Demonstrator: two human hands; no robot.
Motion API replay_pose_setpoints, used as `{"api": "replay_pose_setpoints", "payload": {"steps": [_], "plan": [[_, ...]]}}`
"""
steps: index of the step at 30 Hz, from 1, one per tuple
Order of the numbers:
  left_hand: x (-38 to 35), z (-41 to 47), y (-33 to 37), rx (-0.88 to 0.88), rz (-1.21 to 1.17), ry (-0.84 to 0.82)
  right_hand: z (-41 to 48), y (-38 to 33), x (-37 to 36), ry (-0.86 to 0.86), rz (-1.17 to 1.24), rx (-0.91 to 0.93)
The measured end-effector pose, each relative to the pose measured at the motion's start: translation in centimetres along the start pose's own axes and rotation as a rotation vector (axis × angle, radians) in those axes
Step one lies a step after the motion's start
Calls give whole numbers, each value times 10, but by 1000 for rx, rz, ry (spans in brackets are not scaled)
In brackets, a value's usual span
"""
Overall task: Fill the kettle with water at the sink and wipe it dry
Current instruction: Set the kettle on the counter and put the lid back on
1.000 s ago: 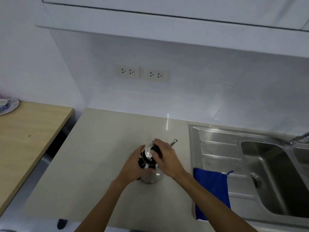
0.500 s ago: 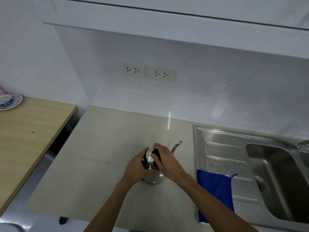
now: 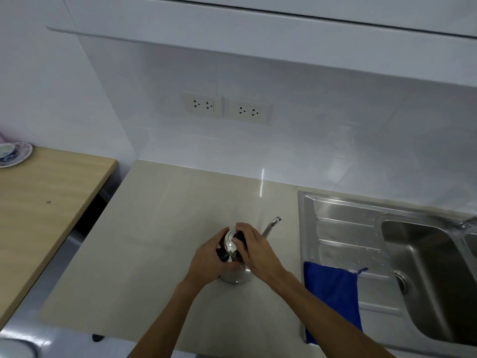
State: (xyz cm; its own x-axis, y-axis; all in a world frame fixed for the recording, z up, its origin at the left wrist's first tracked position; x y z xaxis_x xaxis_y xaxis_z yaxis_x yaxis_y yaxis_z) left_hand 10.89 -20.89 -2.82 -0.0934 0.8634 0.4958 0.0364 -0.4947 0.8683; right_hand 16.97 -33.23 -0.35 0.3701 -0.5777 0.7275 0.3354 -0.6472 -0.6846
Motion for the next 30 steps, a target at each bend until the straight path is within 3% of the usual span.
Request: {"api": "replay_pose_setpoints", "payload": {"steps": [13, 30], "plan": [[-2, 1, -1, 3, -8, -2, -1, 6, -7, 95, 37, 15], [-3, -5, 2, 26, -30, 26, -13, 11, 8, 38, 6, -3]]}}
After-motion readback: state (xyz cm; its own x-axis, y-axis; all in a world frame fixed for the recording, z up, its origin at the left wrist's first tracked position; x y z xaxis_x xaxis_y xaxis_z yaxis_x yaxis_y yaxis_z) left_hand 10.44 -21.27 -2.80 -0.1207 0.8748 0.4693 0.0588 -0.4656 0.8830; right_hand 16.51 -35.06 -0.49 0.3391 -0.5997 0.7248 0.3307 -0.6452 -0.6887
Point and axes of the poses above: each hand's wrist, its own z-axis towards the middle knuckle, its own x-axis out of the back of the hand, y = z × x, the point moved 7 cm from there along z, towards the middle knuckle, and after that the axes turned 12 degrees about -x, right-handed, at the moved point
